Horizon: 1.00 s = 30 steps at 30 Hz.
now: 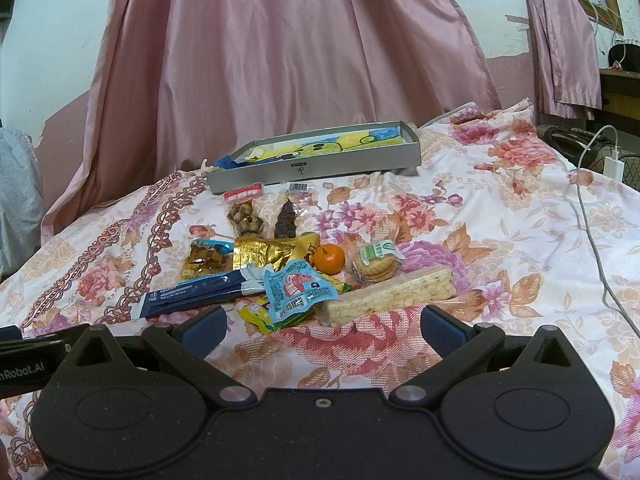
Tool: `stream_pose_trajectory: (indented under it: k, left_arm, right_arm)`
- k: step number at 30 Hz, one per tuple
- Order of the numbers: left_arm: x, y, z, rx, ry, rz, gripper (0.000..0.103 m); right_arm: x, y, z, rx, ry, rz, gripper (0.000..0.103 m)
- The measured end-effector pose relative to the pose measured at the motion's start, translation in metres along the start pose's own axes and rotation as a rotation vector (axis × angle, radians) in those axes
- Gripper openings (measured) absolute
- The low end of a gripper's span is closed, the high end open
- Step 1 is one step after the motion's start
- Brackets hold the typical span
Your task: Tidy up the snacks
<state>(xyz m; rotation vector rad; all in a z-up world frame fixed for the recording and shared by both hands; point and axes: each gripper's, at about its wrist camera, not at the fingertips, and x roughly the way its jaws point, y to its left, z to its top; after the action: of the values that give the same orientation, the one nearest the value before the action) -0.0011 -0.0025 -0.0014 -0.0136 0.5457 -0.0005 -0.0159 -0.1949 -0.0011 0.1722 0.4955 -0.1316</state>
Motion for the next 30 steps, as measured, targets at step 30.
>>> stream_pose_trajectory:
  k: [30]
  left_arm:
    - [0.017,-0.005,-0.001,0.005,0.059,0.010,0.102]
  right_arm:
    - [-0.008,0.011,0.010,-0.041,-0.017,0.101,0.102]
